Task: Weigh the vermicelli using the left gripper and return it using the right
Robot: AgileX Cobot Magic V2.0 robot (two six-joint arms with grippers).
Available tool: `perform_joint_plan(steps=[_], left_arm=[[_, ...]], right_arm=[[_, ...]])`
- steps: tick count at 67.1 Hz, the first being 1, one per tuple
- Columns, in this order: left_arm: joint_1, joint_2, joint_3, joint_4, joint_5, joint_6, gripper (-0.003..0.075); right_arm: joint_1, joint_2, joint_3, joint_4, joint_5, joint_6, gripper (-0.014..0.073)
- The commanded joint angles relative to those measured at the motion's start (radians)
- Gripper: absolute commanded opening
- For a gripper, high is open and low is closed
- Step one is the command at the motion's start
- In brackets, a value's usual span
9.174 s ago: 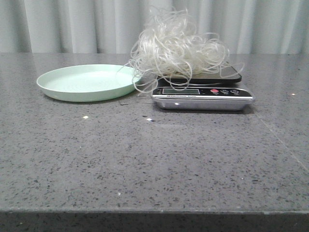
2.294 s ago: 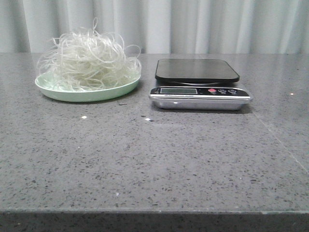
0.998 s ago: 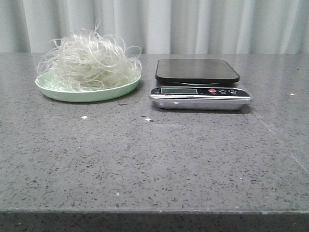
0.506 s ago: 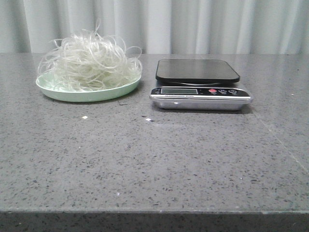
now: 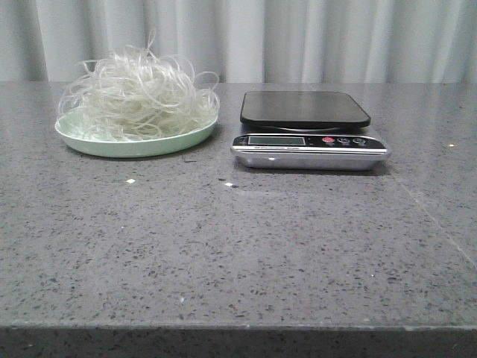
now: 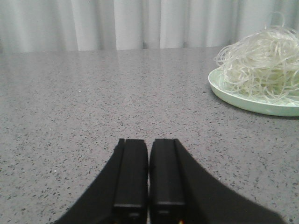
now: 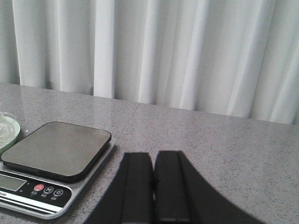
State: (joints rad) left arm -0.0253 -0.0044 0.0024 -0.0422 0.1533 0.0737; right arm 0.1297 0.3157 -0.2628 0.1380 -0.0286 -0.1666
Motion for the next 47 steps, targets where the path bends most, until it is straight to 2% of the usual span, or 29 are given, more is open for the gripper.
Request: perform_joint_plan(steps=[1, 35, 47], left_arm=[[0.000, -0.021, 0.008, -0.010, -0.082, -0.006, 0.0137], [0.000, -0.021, 0.008, -0.010, -0.082, -0.006, 0.0137], [0.000, -0.021, 0.008, -0.010, -0.082, -0.006, 0.0137]], right_arm=[[-0.006, 0.006, -0.026, -0.001, -0.080, -0.007, 0.0150], [-0.006, 0.006, -0.026, -0.001, -0.077, -0.009, 0.0150], [-0.051, 0.001, -0.024, -0.024, 0.013, 0.001, 0.0150]])
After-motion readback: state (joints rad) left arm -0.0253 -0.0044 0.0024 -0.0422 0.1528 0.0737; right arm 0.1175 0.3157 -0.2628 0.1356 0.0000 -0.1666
